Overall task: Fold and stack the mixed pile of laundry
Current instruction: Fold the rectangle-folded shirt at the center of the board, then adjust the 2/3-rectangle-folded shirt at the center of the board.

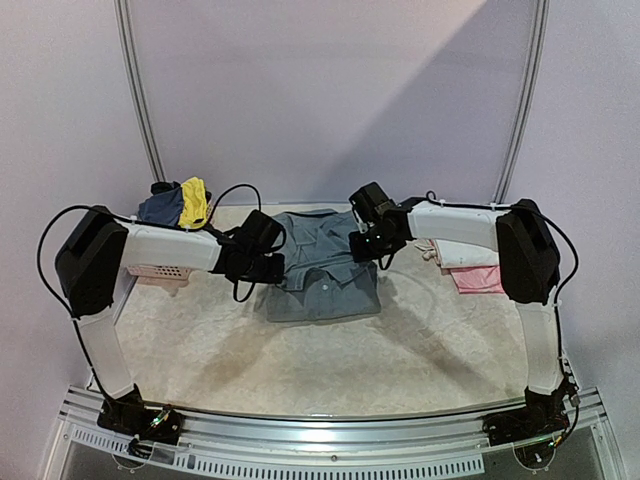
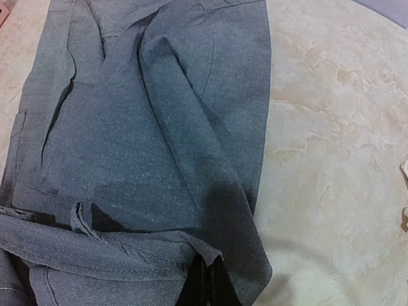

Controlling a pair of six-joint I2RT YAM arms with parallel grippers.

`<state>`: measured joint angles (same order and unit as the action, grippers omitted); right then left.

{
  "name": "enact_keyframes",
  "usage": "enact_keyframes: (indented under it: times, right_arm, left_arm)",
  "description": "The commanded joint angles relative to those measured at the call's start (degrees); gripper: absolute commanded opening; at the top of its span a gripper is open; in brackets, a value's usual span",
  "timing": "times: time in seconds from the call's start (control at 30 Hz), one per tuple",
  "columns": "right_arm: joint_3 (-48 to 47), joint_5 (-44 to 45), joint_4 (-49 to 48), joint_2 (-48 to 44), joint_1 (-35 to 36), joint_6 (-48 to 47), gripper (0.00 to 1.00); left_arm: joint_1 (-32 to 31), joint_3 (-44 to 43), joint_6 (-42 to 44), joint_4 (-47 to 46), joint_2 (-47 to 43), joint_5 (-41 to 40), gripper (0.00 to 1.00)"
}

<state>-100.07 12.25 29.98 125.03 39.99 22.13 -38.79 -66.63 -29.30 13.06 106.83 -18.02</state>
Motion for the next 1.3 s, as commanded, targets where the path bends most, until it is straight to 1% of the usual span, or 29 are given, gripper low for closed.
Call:
enact_keyframes:
  times: [0.0, 0.17, 0.2, 0.23, 0.27, 0.3, 0.33, 0.37, 0.47, 0.5, 0.53, 0.57, 0.6, 0.67, 0.73, 0.83, 0.9, 0.93, 0.97, 1.03, 1.07, 1.13, 1.2, 1.27]
  right_arm:
    - [-1.8, 1.6, 0.7, 3.0, -2.2, -0.2, 0.0]
    - [-3.1, 1.2, 0.9, 4.4, -2.5, 0.0, 0.03]
    - [-3.5, 1.1, 1.0, 4.6, -2.5, 0.1, 0.05]
    - [-3.8, 0.7, 1.1, 4.8, -2.6, 0.3, 0.09]
    - [-4.1, 0.1, 1.2, 4.9, -2.8, 0.4, 0.15]
    - [-4.8, -0.5, 1.8, 5.0, -3.0, 0.5, 0.21]
    - [-5.7, -0.9, 2.6, 4.9, -3.2, 0.5, 0.26]
    - [-6.7, -1.1, 3.4, 4.8, -3.3, 0.5, 0.31]
    - [-9.1, -1.3, 5.5, 3.0, -3.3, -0.1, 0.47]
    - [-9.4, -1.2, 6.0, 2.2, -3.4, -0.1, 0.52]
    - [-9.4, -1.3, 6.3, 0.9, -3.4, -0.3, 0.56]
    - [-9.2, -1.3, 6.8, -1.0, -3.3, -0.4, 0.59]
    - [-8.8, -1.6, 7.1, -2.2, -3.4, -0.4, 0.61]
    - [-4.6, -3.3, 5.8, -5.5, -3.3, -0.3, 0.63]
    - [1.1, -6.7, 2.6, -10.0, -2.8, -0.5, 0.62]
    - [9.2, -17.1, -2.8, -15.4, -0.9, -2.3, 0.57]
    - [13.2, -23.8, -5.9, -17.1, 0.6, -3.5, 0.53]
    - [14.5, -26.3, -7.0, -17.6, 1.4, -3.8, 0.5]
    - [15.6, -27.7, -8.4, -17.7, 2.4, -3.9, 0.45]
    - [16.8, -29.9, -10.2, -17.1, 4.3, -3.6, 0.38]
    - [16.9, -31.0, -10.9, -16.6, 5.2, -3.4, 0.35]
    - [16.5, -33.3, -12.1, -14.9, 6.5, -3.3, 0.3]
    - [15.3, -34.9, -12.9, -12.2, 7.0, -2.5, 0.23]
    - [13.8, -35.9, -13.6, -9.3, 7.0, -2.1, 0.2]
  left_arm:
    - [2.3, -1.2, 0.3, 2.2, 2.6, -2.5, 0.0]
    - [2.5, -1.8, -0.4, 2.6, 3.8, -3.9, 0.0]
    - [2.5, -2.1, -0.4, 2.6, 3.9, -4.2, 0.0]
    - [2.6, -2.4, -0.4, 2.9, 4.0, -4.4, 0.03]
    - [2.6, -2.8, -0.3, 3.2, 4.0, -4.5, 0.1]
    - [2.7, -3.2, -0.2, 3.5, 3.8, -4.5, 0.15]
    - [2.7, -3.7, 0.0, 3.9, 3.4, -4.5, 0.2]
    - [2.7, -4.2, 0.3, 4.5, 2.8, -4.7, 0.28]
    - [2.7, -5.8, 1.4, 6.6, -0.2, -6.0, 0.62]
    - [2.7, -6.3, 1.9, 7.4, -1.5, -6.7, 0.71]
    - [2.7, -6.6, 2.3, 8.2, -3.0, -7.6, 0.77]
    - [2.7, -6.8, 2.8, 8.9, -4.7, -8.4, 0.81]
    - [2.6, -6.2, 3.1, 9.5, -6.5, -9.1, 0.83]
    - [1.9, -4.5, 3.4, 10.3, -10.6, -10.8, 0.84]
    - [0.7, -1.9, 4.0, 10.5, -14.5, -10.8, 0.8]
    - [-2.1, 2.3, 5.3, 9.7, -19.1, -7.8, 0.71]
    - [-5.2, 4.9, 5.4, 8.8, -21.4, -6.5, 0.63]
    - [-6.5, 6.2, 5.3, 8.3, -22.0, -5.9, 0.57]
    - [-7.6, 7.4, 5.0, 7.5, -22.5, -5.1, 0.51]
    - [-8.8, 9.8, 3.6, 4.3, -23.0, -2.1, 0.36]
    - [-9.1, 11.0, 2.9, 2.6, -23.0, -0.3, 0.33]
    - [-9.8, 13.3, 2.3, -0.7, -22.6, 2.1, 0.31]
    - [-10.1, 15.0, 1.9, -2.7, -21.8, 2.2, 0.29]
    - [-10.1, 15.7, 1.4, -3.9, -20.7, 2.5, 0.28]
